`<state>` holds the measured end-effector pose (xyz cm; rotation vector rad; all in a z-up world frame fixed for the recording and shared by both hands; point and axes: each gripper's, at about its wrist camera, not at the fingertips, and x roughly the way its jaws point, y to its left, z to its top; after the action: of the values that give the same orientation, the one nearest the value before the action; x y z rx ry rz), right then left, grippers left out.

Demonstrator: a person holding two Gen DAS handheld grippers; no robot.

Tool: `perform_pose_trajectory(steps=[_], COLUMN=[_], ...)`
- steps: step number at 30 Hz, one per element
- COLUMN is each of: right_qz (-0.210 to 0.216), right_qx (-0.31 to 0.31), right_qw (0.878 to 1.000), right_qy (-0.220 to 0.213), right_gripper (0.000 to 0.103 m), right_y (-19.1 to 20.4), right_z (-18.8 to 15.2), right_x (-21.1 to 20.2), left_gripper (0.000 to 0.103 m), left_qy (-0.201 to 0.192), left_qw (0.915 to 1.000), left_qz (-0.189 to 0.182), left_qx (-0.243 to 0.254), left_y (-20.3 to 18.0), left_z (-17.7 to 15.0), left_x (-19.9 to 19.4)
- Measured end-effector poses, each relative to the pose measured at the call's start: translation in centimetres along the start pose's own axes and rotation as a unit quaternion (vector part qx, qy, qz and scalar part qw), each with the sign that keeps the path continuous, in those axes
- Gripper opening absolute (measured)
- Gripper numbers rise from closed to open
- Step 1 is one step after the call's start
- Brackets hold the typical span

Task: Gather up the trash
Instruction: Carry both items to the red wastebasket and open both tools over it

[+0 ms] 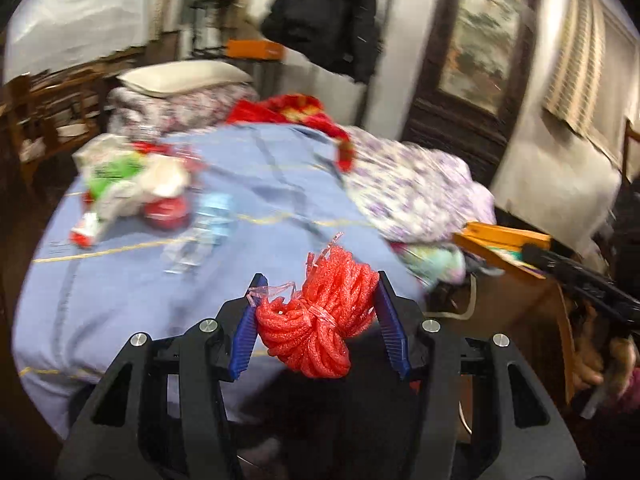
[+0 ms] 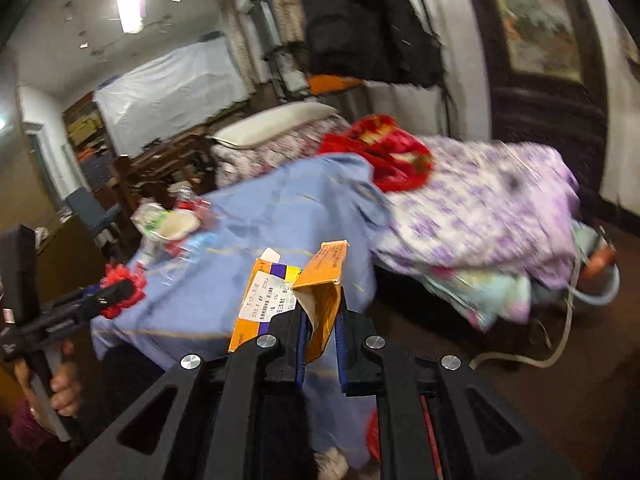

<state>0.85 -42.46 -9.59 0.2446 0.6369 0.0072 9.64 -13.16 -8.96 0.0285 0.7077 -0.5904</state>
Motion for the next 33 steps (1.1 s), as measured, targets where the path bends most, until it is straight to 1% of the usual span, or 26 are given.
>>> perform_pose_trajectory(steps=[4,5,7,8,10,11,13,14,15,16,17,19,21,23,25,26,28,32,33], right_qz=[-0.024,-0.028,-0.033,-0.035,-0.043,-0.046,-0.055,-0.058,-0.060,-0.060,-0.060,-0.062,-0.060,-0.053,-0.050,-0.048,-0.046,-0.049,-0.054], right_qx=[0.027,0.037,0.057,0.063,0.077,0.082,0.092,0.098,0.106,0.112,0.117,0.122,0.124,0.126,0.125,0.123,0.121,0.109,0.107], right_qw=[0.999,0.999,0.998,0.997,0.996,0.996,0.994,0.993,0.992,0.992,0.991,0.990,0.990,0.990,0.990,0.990,0.989,0.987,0.986], right_qy=[0.016,0.018,0.016,0.015,0.011,0.010,0.010,0.012,0.014,0.016,0.018,0.022,0.027,0.035,0.048,0.055,0.072,0.103,0.118], right_gripper=[0.013,0.013,0.013,0.013,0.013,0.013,0.013,0.013,0.013,0.013,0.013,0.013,0.013,0.015,0.015,0.015,0.015,0.015,0.015], right_y=[-4.2,-5.3,-7.2,-8.1,-9.8,-10.3,-11.5,-12.2,-12.8,-13.2,-13.6,-14.2,-14.5,-14.5,-14.2,-14.0,-13.5,-12.6,-12.6], right_z=[-1.7,-2.1,-2.7,-2.9,-3.5,-3.7,-4.3,-4.6,-4.9,-5.1,-5.3,-5.6,-5.9,-6.3,-6.9,-7.1,-7.6,-8.8,-9.3], right_x=[0.4,0.3,0.1,0.1,-0.2,-0.1,-0.1,0.0,0.0,0.1,0.2,0.3,0.6,1.2,2.1,2.5,3.7,5.6,6.5], left_gripper=[0.053,0.053,0.053,0.053,0.054,0.054,0.064,0.077,0.084,0.085,0.085,0.089,0.093,0.093,0.093,0.095,0.096,0.096,0.096], left_qy=[0.045,0.062,0.079,0.094,0.109,0.122,0.144,0.156,0.163,0.166,0.170,0.177,0.167,0.153,0.149,0.144,0.132,0.126,0.124], left_qw=[0.9978,0.9959,0.9930,0.9899,0.9860,0.9826,0.9765,0.9736,0.9724,0.9721,0.9716,0.9708,0.9742,0.9778,0.9806,0.9826,0.9859,0.9886,0.9889], left_qz=[-0.041,-0.053,-0.065,-0.073,-0.081,-0.088,-0.101,-0.100,-0.094,-0.087,-0.081,-0.074,-0.047,-0.029,-0.036,-0.036,-0.021,-0.036,-0.039], left_qx=[0.027,0.040,0.059,0.077,0.096,0.109,0.125,0.133,0.139,0.141,0.143,0.143,0.144,0.140,0.123,0.112,0.101,0.074,0.072], left_y=[-4.4,-6.2,-8.3,-10.1,-12.1,-13.4,-15.5,-16.4,-17.0,-17.4,-17.6,-17.3,-16.4,-15.2,-14.1,-13.5,-12.7,-11.8,-11.7], left_z=[-0.4,-0.6,-1.0,-1.2,-1.7,-1.9,-2.5,-2.9,-3.4,-3.7,-4.1,-4.8,-5.2,-5.4,-5.5,-5.5,-5.7,-5.6,-5.6], left_x=[3.4,4.8,6.5,8.0,9.9,11.3,13.5,14.8,15.7,16.4,17.1,17.5,17.3,16.9,16.5,16.1,15.6,15.4,15.3])
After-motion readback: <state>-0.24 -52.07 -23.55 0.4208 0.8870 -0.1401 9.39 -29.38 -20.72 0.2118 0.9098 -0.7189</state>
